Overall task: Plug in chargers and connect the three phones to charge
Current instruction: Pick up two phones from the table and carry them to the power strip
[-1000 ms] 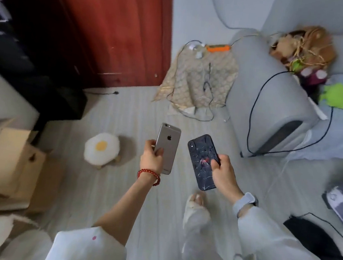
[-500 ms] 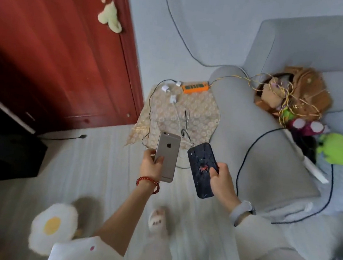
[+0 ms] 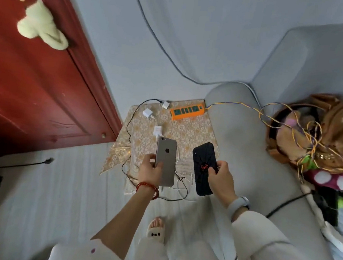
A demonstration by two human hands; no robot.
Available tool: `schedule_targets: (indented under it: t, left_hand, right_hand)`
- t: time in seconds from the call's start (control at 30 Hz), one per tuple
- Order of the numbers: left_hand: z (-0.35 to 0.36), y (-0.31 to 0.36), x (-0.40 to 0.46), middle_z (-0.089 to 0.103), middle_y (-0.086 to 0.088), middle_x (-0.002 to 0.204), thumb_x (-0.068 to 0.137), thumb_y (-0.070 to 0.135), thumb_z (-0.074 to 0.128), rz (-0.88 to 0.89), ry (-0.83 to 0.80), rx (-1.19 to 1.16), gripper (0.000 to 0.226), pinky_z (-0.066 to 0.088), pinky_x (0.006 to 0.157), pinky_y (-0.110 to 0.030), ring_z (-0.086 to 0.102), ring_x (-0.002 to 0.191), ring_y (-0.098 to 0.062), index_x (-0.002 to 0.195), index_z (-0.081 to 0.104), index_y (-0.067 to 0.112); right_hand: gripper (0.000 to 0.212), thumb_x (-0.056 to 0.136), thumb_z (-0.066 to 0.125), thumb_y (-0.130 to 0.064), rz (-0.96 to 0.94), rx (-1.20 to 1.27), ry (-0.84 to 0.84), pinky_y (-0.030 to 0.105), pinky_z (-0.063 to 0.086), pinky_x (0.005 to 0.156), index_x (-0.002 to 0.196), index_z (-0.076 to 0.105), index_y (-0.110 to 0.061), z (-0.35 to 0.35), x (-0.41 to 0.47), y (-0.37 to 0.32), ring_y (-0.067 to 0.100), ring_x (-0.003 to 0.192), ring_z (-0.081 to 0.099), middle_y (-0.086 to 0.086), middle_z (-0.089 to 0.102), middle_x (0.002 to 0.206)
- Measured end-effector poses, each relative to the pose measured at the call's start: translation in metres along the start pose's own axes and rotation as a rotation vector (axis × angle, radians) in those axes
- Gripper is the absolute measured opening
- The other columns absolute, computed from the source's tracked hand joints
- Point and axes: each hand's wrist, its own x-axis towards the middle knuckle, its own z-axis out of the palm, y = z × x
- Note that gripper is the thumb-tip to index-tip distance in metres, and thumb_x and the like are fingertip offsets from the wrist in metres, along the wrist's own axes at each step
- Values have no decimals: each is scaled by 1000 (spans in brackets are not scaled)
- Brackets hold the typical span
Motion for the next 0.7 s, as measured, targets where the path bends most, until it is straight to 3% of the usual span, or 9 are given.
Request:
schedule_targets:
  t: [0.13, 0.27, 0.43, 0.7]
  left_hand:
    - [41, 8, 55, 66, -17, 104, 85, 14, 52, -82, 8, 25, 27, 48, 66, -33, 59, 79, -28, 112, 48, 11]
    - [88, 6, 108, 65, -17, 107, 86, 12, 51, -159, 38, 43, 29, 47, 66, -31, 57, 79, -26, 114, 49, 11]
    - [154, -9, 172, 66, -18, 106, 86, 10, 48, -266, 69, 70, 27, 49, 68, -34, 57, 78, -26, 114, 48, 12]
    - [238, -33, 231, 64, -15, 110, 87, 10, 48, -382, 114, 61, 29, 40, 60, -23, 53, 74, -19, 117, 46, 12]
  right_hand:
    - [24, 91, 44, -17, 48, -76, -78, 40, 43, 78, 114, 41, -11, 2, 78, -6, 38, 97, 56, 16, 60, 109]
    - [25, 90, 42, -17, 93, -160, -155, 43, 45, 81, 115, 38, -13, 13, 160, 0, 38, 97, 56, 17, 60, 112]
    - [24, 91, 40, -15, 112, -300, -230, 37, 37, 74, 115, 36, -13, 37, 258, 24, 40, 99, 55, 17, 59, 113]
    - [25, 88, 42, -6, 135, -300, -288, 38, 39, 72, 112, 38, -7, 67, 330, 58, 38, 96, 55, 16, 58, 110]
